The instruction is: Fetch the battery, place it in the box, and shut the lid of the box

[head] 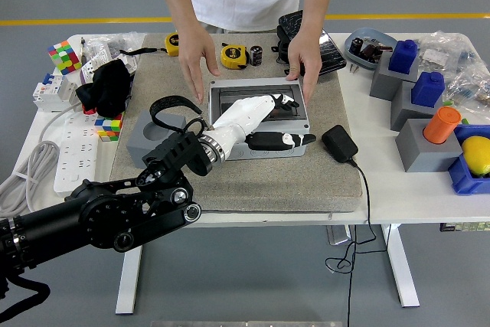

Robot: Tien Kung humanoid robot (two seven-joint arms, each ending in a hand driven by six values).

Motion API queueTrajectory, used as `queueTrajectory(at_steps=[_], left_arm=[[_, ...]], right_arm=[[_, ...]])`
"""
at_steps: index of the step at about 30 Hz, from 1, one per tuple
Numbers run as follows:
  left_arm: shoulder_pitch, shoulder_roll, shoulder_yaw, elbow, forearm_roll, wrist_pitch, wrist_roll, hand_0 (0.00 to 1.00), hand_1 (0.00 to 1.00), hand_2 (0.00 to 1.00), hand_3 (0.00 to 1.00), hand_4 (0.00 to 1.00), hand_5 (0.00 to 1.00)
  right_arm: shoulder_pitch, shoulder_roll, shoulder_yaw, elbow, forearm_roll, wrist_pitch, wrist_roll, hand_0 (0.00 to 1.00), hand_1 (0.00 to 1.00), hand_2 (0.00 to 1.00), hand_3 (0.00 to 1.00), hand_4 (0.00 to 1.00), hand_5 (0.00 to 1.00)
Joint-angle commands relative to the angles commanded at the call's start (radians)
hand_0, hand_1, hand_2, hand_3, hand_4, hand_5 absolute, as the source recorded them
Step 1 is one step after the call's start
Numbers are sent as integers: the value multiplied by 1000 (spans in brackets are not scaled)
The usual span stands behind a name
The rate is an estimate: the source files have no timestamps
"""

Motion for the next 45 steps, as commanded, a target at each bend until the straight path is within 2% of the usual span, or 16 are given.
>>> queueTrajectory(at_steps=[3,8,12,14,15,22,29,32,33,36,38,39,44,45], left_arm=[[28,7,-56,-62,17,2,-2,799,795,785,789,998,762],[85,19,-143,-129,35,4,-7,799,795,785,789,998,762],[162,26,-252,-164,51,8,-16,780,787,783,781,998,754],[199,25,-313,-171,56,10,-17,780,787,783,781,998,754],[213,25,-339,-173,58,11,-17,727,780,772,777,998,751],[321,30,-553,-190,44,21,-48,709,765,761,772,997,736],[404,42,-719,-172,-40,0,-96,690,753,752,759,986,716],[445,56,-764,-175,-91,5,-131,690,753,752,759,986,716],[456,61,-774,-174,-110,2,-145,547,711,729,735,977,640],[492,79,-803,-169,-165,-39,-187,547,711,729,735,977,640],[513,89,-815,-167,-189,-37,-214,547,711,729,735,977,640],[523,92,-823,-167,-203,-33,-229,446,677,707,720,966,620],[542,100,-841,-157,-238,-33,-254,446,677,707,720,966,620],[542,100,-843,-156,-238,-33,-254,418,667,700,711,961,618]], right_arm=[[0,0,1,0,-1,0,0,704,727,721,707,998,717],[0,0,3,1,-2,0,0,704,727,721,707,998,717],[-2,1,7,1,-3,0,0,706,727,721,707,998,717],[-3,1,6,1,-3,0,0,706,727,721,707,998,717],[-3,1,6,0,-3,0,0,703,727,721,705,998,717],[-3,0,13,1,-5,-1,1,703,727,721,705,998,717],[-1,-1,20,2,-9,-1,1,702,727,721,705,998,717],[2,-2,23,2,-9,-1,1,702,727,721,705,998,717],[3,-3,23,1,-9,-1,1,703,727,721,705,998,717],[5,-6,24,1,-9,-1,1,703,727,721,705,998,717],[6,-9,26,1,-9,-1,1,703,727,721,705,998,717],[7,-10,28,1,-10,-1,1,703,727,721,705,998,717],[9,-11,35,1,-11,-2,1,703,727,721,705,998,717],[10,-11,35,1,-11,-2,1,703,727,721,704,998,716]])
